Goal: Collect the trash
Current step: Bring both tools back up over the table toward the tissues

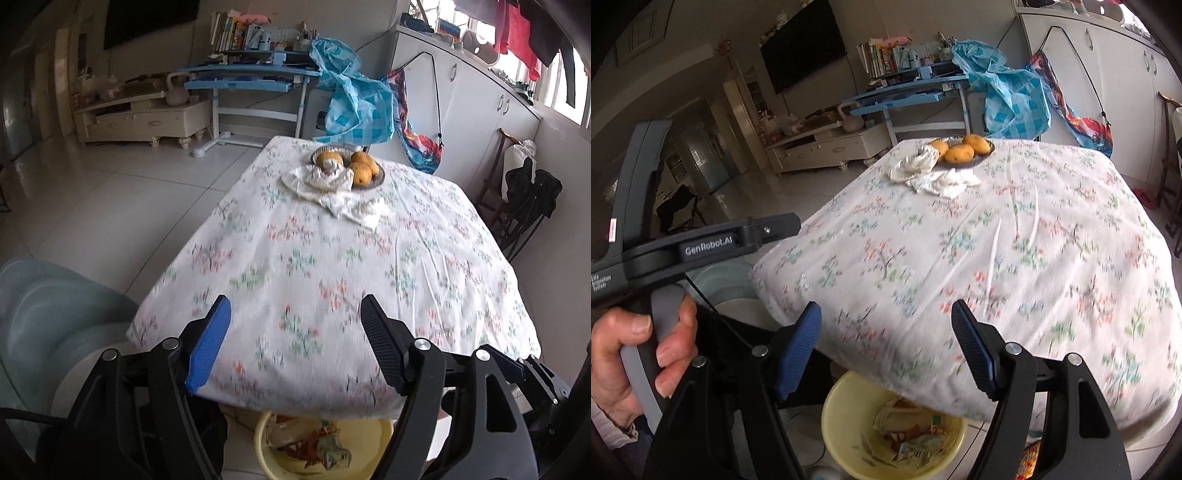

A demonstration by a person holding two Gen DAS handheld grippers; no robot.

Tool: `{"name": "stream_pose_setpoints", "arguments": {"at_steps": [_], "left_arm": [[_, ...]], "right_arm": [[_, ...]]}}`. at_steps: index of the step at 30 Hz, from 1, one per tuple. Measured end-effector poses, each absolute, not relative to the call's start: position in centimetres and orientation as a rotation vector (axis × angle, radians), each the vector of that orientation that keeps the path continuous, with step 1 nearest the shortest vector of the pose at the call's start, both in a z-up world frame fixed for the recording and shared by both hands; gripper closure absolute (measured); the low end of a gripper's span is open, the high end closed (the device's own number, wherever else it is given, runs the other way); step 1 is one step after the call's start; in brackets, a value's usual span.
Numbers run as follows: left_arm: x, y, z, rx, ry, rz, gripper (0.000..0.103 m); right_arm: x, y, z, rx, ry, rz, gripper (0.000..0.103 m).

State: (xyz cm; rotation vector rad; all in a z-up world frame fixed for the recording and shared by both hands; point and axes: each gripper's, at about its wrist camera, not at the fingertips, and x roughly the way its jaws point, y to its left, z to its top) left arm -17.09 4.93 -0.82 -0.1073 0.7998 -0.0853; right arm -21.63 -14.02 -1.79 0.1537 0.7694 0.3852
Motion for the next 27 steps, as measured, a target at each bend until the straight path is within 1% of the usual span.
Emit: {"name": "stream_pose_setpoints", "arguments": {"at_steps": [9,11,19,23,27], "left_arm": [[-10.8,3.9,-0.3,-0.105,0.801,-0.105,0.033],[-9.3,3.4,-0.3,-0.101,0.8,-0.109,0.033],[-3.6,2.0,-0.4,-0.078,0.802,-0.098,0.033],[-1.0,1.8,-1.5,-0.068,0.83,-0.085,0.033],[1.1,1.4,-2.8,-0.059,0.864,-0.101,0.033]], "right_arm": [[-15.4,-14.6,-1.1,0.131,0.767,0.374,0.034],[-13.8,-14.6,-1.0,0.117,0.768,0.372,0.037],[-6.1,-14.5,-1.7,0.061,0.795,0.356,0.043],[-3.3,-15.1,-3.0,0.082,0.821,0.352,0.046],[-1.7,-15.3,-3.8,0.107,0.846,0.352,0.047]]}}
